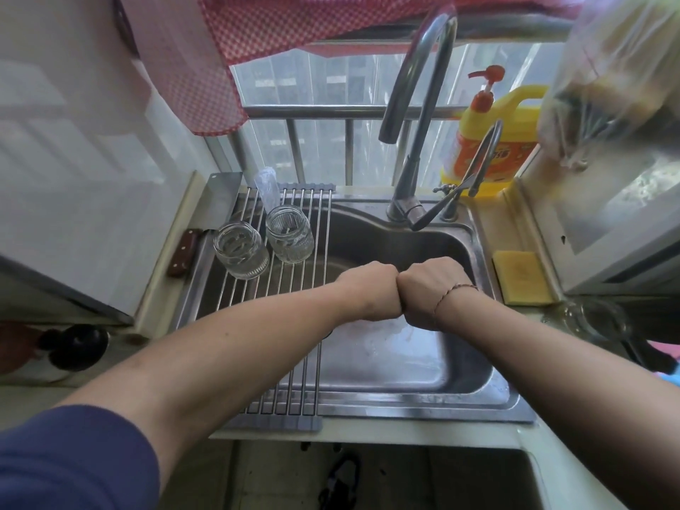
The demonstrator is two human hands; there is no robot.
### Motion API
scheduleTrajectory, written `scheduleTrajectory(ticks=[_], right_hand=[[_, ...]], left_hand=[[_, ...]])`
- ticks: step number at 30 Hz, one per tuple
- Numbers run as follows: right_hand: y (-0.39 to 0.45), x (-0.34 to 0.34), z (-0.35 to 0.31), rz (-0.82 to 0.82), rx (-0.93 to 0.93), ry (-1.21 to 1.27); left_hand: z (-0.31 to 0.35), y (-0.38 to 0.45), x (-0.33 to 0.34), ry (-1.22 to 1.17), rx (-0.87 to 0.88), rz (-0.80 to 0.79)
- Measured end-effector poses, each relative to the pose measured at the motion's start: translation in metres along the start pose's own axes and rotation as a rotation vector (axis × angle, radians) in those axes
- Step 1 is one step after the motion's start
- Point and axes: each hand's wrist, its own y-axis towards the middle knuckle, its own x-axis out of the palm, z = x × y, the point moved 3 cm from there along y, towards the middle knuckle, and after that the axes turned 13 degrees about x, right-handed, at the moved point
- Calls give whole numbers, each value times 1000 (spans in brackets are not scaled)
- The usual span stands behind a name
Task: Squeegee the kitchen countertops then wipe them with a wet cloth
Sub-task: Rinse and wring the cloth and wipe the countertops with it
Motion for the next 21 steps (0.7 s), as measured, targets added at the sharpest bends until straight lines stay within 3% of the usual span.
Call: scheduleTrajectory(ticks=[5, 13, 21], right_hand=[[8, 4, 1, -225, 67, 137], [16, 30, -1, -487, 187, 588], [-4, 53, -6, -729, 240, 949]], left_hand=[[-1, -2, 3, 220, 82, 45], [-3, -9, 7, 526, 264, 125], [-6, -24, 14, 640, 509, 130]])
